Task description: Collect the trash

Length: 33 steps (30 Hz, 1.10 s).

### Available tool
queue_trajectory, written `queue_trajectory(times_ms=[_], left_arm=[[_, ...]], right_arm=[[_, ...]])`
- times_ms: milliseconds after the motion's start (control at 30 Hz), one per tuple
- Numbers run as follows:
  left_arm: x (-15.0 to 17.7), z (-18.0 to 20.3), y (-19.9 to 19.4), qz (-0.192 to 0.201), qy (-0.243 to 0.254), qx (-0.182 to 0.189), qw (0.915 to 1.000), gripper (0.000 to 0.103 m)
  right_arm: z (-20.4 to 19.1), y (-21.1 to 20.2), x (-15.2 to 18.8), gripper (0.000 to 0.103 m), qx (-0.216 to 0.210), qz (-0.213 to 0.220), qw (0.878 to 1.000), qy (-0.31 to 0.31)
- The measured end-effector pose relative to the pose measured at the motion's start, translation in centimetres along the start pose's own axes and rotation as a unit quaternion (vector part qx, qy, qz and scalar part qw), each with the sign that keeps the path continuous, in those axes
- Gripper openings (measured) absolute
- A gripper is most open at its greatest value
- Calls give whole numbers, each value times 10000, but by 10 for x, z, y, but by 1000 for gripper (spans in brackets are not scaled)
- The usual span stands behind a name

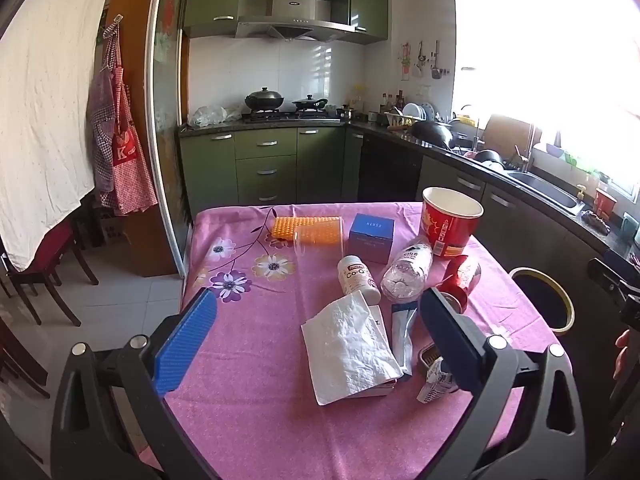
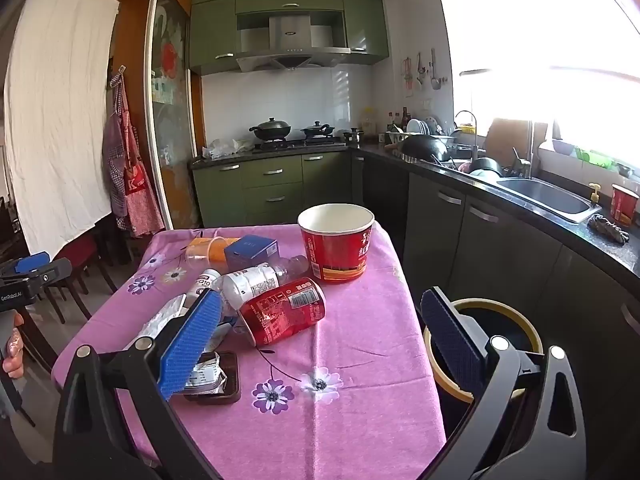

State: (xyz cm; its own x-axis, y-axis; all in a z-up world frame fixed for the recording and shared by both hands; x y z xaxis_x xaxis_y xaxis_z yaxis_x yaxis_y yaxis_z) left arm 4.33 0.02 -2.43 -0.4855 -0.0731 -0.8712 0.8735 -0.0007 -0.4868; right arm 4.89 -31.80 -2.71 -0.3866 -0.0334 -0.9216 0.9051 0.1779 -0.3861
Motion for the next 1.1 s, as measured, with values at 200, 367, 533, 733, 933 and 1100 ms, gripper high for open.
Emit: queue_trajectory(times_ms=[200,367,533,733,933,1100], left_arm=[[1,-2,2,-28,11,-39,10000,97],[-3,5,-2,11,54,3,10000,97],[-2,4,-1,9,34,23,10000,97],[3,5,3,-37,64,81,9999,97],[4,5,5,-59,74,103,9999,97],[3,6,4,-63,79,108,9999,97]], right_arm=[[-1,1,0,99,20,-21,10000,12],[-2,2,2,99,0,-32,10000,17],[-2,3,4,99,10,-38,10000,22],[-2,4,3,99,-7,-48,10000,53],[-1,5,3,99,1,-73,10000,60],[0,7,4,99,-7,-85,9999,77]])
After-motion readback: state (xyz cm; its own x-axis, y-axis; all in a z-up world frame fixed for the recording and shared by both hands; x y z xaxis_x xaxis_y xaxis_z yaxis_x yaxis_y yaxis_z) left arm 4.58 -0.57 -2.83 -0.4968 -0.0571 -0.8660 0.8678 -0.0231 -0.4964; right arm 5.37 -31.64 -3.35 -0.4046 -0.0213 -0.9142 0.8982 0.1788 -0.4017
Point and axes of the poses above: each gripper's, at about its wrist camera, not at the fingertips, and y roughly the way its jaws point, z to its right, x to its underside, the point moved 5 cm from there along y, roughly the way its jaws point, and after that the axes turned 2 degrees about -y, right-handed, at the moved point
